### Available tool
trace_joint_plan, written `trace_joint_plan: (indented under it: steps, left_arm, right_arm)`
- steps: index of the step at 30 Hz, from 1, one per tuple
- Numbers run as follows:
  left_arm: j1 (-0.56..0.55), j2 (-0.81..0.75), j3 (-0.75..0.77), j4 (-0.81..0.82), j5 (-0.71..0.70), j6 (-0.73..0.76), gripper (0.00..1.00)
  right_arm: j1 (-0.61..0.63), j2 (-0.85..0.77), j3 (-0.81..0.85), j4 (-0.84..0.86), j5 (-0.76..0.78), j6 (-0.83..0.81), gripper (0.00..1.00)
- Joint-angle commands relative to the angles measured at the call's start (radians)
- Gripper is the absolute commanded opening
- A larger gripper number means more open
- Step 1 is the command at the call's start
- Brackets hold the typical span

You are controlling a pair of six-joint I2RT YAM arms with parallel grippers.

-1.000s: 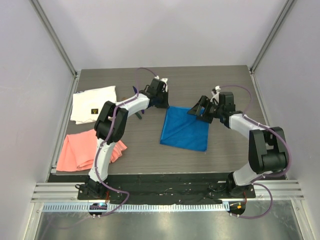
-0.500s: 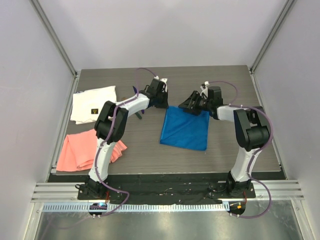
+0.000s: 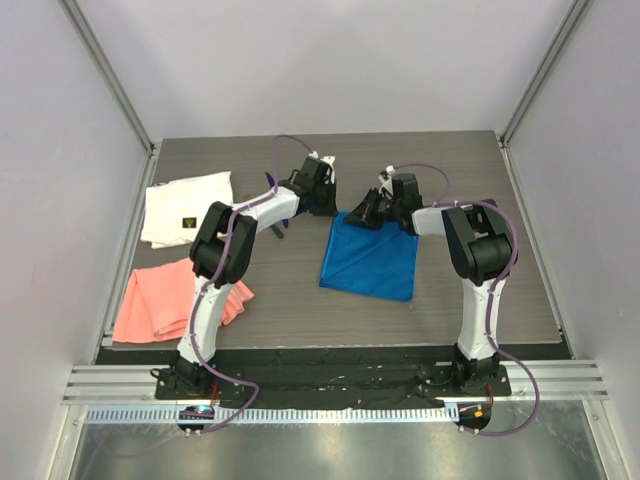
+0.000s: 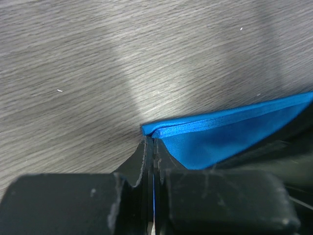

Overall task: Fold the napkin into a case and place the utensils inside
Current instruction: Smooth out the upper triangle-folded napkin at the center of the board.

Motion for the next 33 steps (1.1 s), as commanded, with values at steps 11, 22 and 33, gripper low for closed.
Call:
trace_joint_plan:
  steps: [11,22,33]
  left_arm:
    - [0.012,-0.058,0.069,-0.049,0.019,-0.029,0.29]
    - [0.022,-0.058,0.038,-0.013,0.119,-0.124,0.00]
    - [0.038,0.081,0.088,-0.030,0.109,-0.139,0.00]
  right_arm:
    - [0.007,0.117,0.070,-0.015,0.060,-0.033,0.01]
    - [0.007,0.119,0.074,-0.013,0.049,-0.028,0.01]
    - [0.007,0.097,0.077,-0.012,0.037,-0.018,0.01]
